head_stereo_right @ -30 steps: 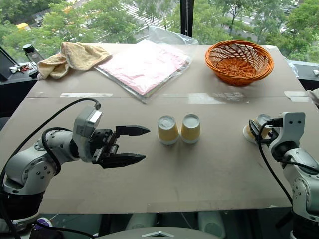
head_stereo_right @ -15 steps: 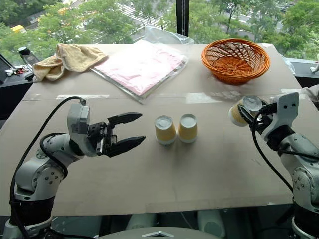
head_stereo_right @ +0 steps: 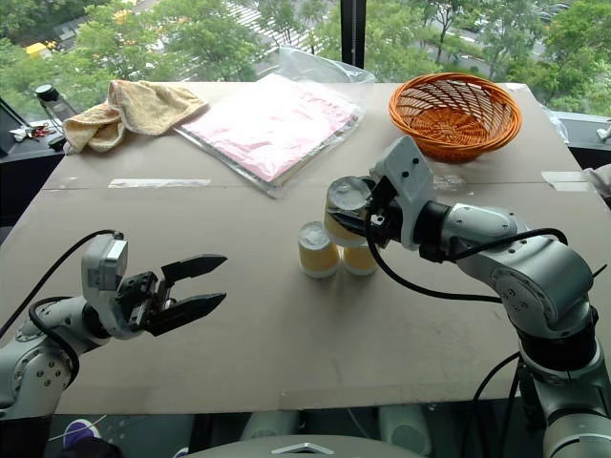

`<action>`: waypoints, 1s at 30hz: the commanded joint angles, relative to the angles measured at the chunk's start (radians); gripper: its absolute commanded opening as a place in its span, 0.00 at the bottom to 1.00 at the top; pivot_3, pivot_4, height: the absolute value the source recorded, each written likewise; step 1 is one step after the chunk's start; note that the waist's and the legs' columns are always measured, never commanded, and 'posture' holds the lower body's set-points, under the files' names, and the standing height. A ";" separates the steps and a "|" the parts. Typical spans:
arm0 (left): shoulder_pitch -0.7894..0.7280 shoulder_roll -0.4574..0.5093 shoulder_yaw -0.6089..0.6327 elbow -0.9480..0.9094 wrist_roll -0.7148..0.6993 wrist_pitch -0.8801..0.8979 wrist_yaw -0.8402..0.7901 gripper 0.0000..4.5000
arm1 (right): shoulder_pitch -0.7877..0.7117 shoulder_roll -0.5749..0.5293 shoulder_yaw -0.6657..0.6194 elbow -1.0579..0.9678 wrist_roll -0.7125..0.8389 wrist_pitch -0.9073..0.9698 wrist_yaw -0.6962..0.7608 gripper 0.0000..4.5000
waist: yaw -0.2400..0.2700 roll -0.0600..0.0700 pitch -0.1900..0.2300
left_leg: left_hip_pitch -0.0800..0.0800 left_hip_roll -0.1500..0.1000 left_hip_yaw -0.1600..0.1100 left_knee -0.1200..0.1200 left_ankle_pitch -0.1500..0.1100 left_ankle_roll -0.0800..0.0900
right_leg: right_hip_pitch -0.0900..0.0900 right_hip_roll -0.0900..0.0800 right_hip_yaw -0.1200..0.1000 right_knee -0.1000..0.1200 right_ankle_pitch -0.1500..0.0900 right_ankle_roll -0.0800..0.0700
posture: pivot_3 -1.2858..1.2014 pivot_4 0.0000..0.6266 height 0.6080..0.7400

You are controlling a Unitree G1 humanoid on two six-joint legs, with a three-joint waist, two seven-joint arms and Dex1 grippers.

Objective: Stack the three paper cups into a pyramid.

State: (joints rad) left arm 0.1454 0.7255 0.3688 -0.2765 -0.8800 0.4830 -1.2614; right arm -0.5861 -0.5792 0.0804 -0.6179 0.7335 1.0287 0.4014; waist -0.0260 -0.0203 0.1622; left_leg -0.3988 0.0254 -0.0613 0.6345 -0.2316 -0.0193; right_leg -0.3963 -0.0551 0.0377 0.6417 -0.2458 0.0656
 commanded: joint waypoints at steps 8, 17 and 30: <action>0.049 -0.008 0.047 -0.073 -0.027 -0.019 0.001 1.00 | -0.065 0.025 0.026 0.015 -0.025 -0.011 0.035 0.51 | -0.004 0.000 0.000 | 0.000 0.000 0.000 0.000 0.000 0.000 | 0.000 0.000 0.000 0.000 0.000 0.000 | 0.52 0.24 1.00; 0.021 -0.017 0.041 -0.070 -0.042 -0.016 0.008 1.00 | -0.055 0.014 0.048 0.051 -0.082 -0.033 0.059 0.84 | -0.008 0.000 0.000 | 0.000 0.000 0.000 0.000 0.000 0.000 | 0.000 0.000 0.000 0.000 0.000 0.000 | 0.52 0.24 1.00; -0.043 -0.032 0.121 -0.024 -0.139 0.018 0.059 1.00 | 0.136 -0.123 -0.271 -0.138 0.025 -0.147 0.171 0.98 | -0.003 -0.001 0.000 | 0.000 0.000 0.000 0.000 0.000 0.000 | 0.000 0.000 0.000 0.000 0.001 0.002 | 0.52 0.24 1.00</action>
State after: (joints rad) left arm 0.1042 0.6834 0.4574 -0.2939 -0.9877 0.4984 -1.1974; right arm -0.4677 -0.6819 -0.1118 -0.7073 0.7319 0.9181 0.5529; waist -0.0290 -0.0212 0.1622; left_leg -0.3989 0.0256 -0.0609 0.6342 -0.2316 -0.0194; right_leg -0.3965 -0.0548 0.0380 0.6416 -0.2450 0.0673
